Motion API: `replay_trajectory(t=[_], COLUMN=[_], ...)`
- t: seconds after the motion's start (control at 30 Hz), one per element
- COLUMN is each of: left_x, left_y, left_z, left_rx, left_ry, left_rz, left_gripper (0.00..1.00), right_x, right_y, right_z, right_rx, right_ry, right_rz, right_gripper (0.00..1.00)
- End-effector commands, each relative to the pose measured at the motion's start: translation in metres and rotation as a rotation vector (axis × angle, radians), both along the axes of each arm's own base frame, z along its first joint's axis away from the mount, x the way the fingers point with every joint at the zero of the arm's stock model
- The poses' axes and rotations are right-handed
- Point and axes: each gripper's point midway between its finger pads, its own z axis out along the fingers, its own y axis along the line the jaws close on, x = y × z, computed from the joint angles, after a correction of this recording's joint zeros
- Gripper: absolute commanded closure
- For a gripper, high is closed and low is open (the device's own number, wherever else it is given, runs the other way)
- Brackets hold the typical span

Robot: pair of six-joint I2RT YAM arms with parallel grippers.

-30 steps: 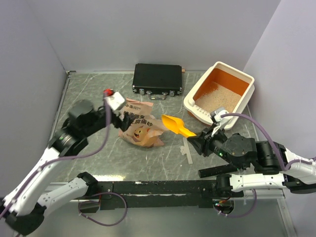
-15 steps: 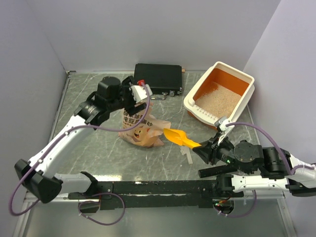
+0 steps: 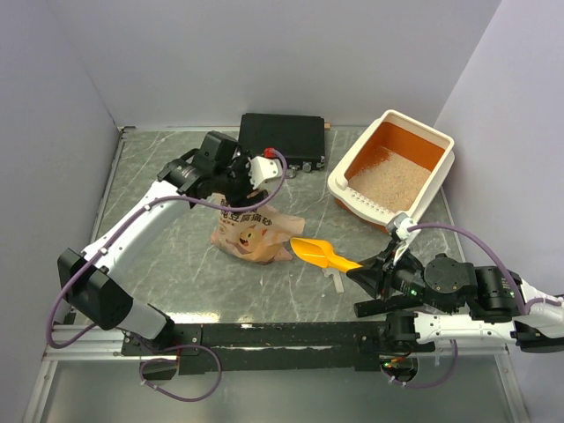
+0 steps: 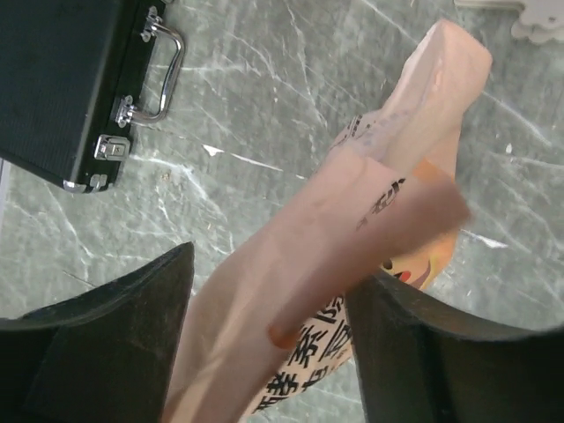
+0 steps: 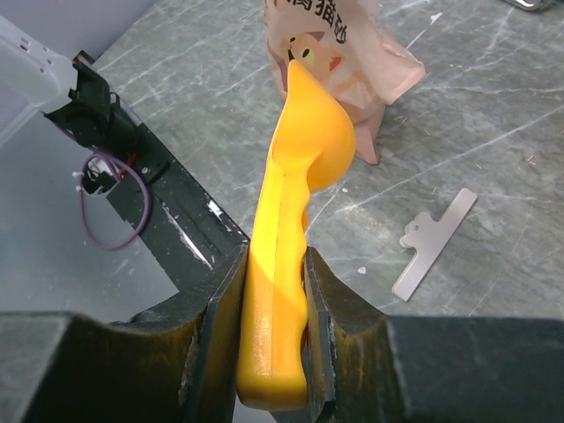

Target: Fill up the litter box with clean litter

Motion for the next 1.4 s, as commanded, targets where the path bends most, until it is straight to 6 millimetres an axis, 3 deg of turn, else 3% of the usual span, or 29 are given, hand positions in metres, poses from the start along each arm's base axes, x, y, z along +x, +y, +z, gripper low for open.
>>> replay_trajectory(t=[0.0, 0.03, 0.07, 0.1, 0.13, 0.3, 0.5, 0.53, 0.6, 0.63, 0.7, 0.73, 0.8, 0.83, 1.1, 1.37], left_x=[-0.009, -0.010, -0.006, -0.007, -0.010, -0.026, -0.075, -0.074, -0.086, -0.090, -0.095, -0.098, -0.102, -0.106, -0.120, -0.131], left_y=[0.003, 0.008, 0.015, 0.019, 0.024, 0.027, 0.022, 0.032, 0.033, 0.034, 0.036, 0.037, 0.038, 0.036, 0.057, 0.069], left_z=[0.007, 0.005, 0.003, 0.003, 0.004, 0.020, 0.059, 0.044, 0.050, 0.031, 0.026, 0.011, 0.008, 0.003, 0.015, 0.004], left_rx=[-0.007, 0.001, 0.023, 0.028, 0.029, -0.026, -0.262, -0.234, -0.300, -0.273, -0.302, -0.278, -0.295, -0.292, -0.347, -0.392], left_ry=[0.024, 0.018, 0.002, -0.007, -0.021, -0.149, -0.356, -0.364, -0.404, -0.396, -0.404, -0.399, -0.400, -0.397, -0.420, -0.402], left_rz=[-0.007, 0.016, 0.052, 0.070, 0.090, 0.145, 0.122, 0.174, 0.191, 0.203, 0.228, 0.239, 0.258, 0.253, 0.302, 0.299], left_gripper=[0.40, 0.54, 0.82, 0.96, 0.99, 0.99, 0.99, 0.99, 0.99, 0.99, 0.99, 0.99, 0.99, 0.99, 0.99, 0.99], right_x=[0.001, 0.001, 0.002, 0.003, 0.004, 0.013, 0.013, 0.013, 0.013, 0.011, 0.011, 0.009, 0.011, 0.008, 0.025, 0.041], right_y=[0.003, 0.003, 0.003, 0.003, 0.002, 0.001, 0.011, 0.015, 0.016, 0.021, 0.024, 0.030, 0.037, 0.047, 0.090, 0.103], right_z=[0.008, 0.008, 0.009, 0.010, 0.011, 0.020, 0.053, 0.062, 0.066, 0.072, 0.072, 0.070, 0.065, 0.061, 0.037, 0.036], right_rx=[0.037, 0.036, 0.038, 0.038, 0.036, -0.005, -0.017, -0.013, -0.035, -0.042, -0.061, -0.073, -0.089, -0.098, -0.140, -0.222], right_ry=[-0.003, -0.005, -0.008, -0.011, -0.014, -0.050, -0.083, -0.090, -0.086, -0.079, -0.066, -0.054, -0.035, -0.011, 0.036, -0.077], right_rz=[-0.003, -0.002, -0.009, -0.013, -0.022, -0.058, -0.025, -0.013, -0.005, 0.014, 0.023, 0.045, 0.053, 0.095, 0.130, 0.181], right_gripper=[1.00, 1.00, 1.00, 1.00, 1.00, 1.00, 1.00, 1.00, 1.00, 1.00, 1.00, 1.00, 1.00, 1.00, 1.00, 1.00])
